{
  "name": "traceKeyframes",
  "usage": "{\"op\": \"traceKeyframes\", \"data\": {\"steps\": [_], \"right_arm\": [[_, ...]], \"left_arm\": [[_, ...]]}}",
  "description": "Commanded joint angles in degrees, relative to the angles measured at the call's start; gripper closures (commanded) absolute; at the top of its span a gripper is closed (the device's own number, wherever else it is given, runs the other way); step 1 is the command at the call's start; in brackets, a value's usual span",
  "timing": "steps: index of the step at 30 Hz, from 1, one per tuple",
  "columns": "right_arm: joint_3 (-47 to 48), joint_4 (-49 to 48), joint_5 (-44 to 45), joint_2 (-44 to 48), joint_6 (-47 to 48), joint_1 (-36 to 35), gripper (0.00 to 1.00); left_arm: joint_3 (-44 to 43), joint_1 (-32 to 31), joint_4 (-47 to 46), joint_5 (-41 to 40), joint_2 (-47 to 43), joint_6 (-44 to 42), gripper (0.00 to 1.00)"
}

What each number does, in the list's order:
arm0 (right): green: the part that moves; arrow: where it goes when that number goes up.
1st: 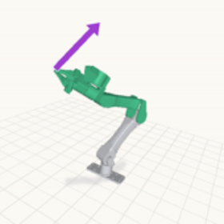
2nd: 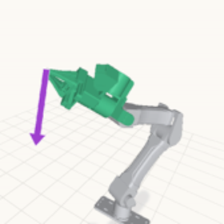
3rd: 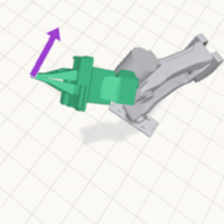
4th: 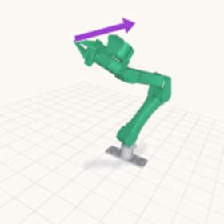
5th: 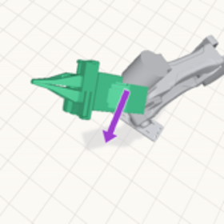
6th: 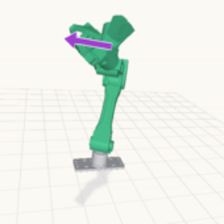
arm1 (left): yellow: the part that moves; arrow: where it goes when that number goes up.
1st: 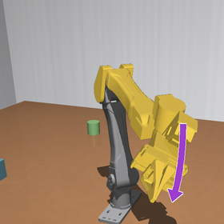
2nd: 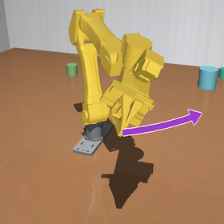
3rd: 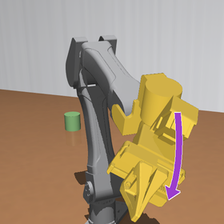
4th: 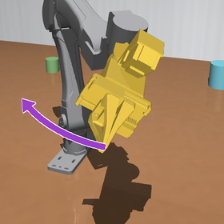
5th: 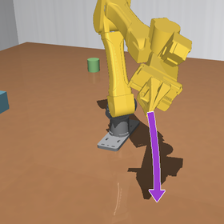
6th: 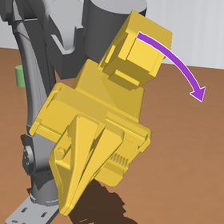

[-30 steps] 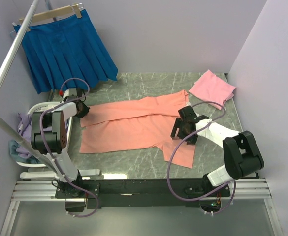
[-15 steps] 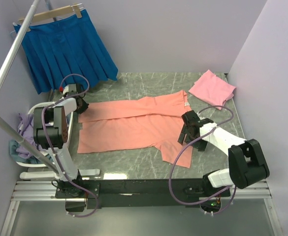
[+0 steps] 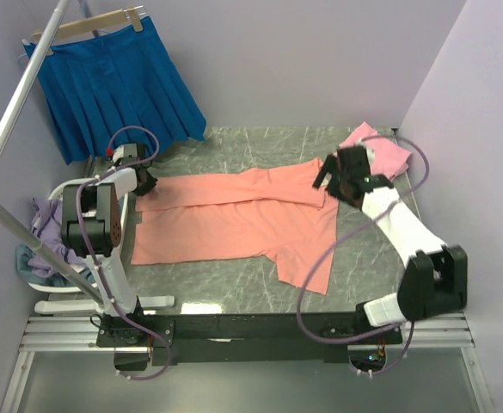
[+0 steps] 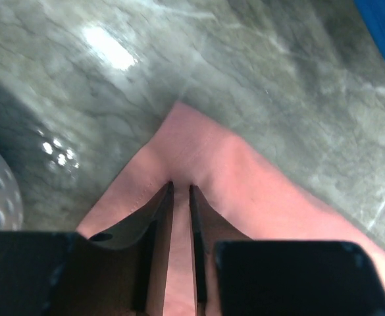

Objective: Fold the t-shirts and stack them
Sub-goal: Fold the flattened tshirt in 1/3 of the way

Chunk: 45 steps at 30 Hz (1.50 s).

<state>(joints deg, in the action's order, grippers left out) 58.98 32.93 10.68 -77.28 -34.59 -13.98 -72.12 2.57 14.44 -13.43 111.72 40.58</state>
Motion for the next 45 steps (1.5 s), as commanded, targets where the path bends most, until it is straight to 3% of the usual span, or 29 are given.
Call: {"op": "traceKeyframes", "data": {"steps": [1, 6, 11, 16, 23, 26, 33, 35, 37, 45], "right_arm": [[9.03, -13.05, -6.97, -12.35, 5.85, 3.60, 0.00], [21.33, -16.85, -18.12, -26.49, 7.26, 4.22, 0.00], [27.84, -18.69, -24.21, -34.07, 6.02, 4.31, 0.00], [33.21, -15.97, -22.02, -41.45, 6.02, 4.40, 0.00], [45.68, -3.60, -15.18, -52.26, 6.03, 6.50, 0.00], [46.84, -1.28, -15.76, -53.42, 5.24, 8.08, 0.04], [50.96, 3.45, -15.16, -55.44, 2.24, 9.32, 0.00], [52.10, 4.59, -13.07, -55.53, 2.51, 9.58, 0.04], [53.25, 6.35, -11.56, -55.88, 2.68, 11.07, 0.00], [50.37, -2.24, -20.95, -51.94, 7.69, 13.27, 0.00]], "left_arm": [[1.27, -1.77, 3.67, 1.47, -1.68, 0.38, 0.78], [3.38, -2.13, 2.36, 2.79, -3.96, 1.52, 0.78], [3.83, -2.13, 2.17, 2.36, -5.11, 1.44, 0.78], [3.56, -2.04, 2.62, 1.13, -4.67, 1.26, 0.77], [3.04, -2.04, 3.67, -1.24, -2.74, 0.73, 0.77], [2.95, -1.95, 4.11, -2.21, -1.95, 0.38, 0.76], [1.01, -0.29, 6.39, -2.48, 1.39, -0.32, 0.76], [1.19, 0.07, 5.96, -2.39, 1.48, -0.50, 0.76], [1.19, 0.68, 5.43, -1.86, 1.92, -0.59, 0.76], [0.04, 2.17, 0.43, 1.04, 1.84, -2.17, 0.78]]}}
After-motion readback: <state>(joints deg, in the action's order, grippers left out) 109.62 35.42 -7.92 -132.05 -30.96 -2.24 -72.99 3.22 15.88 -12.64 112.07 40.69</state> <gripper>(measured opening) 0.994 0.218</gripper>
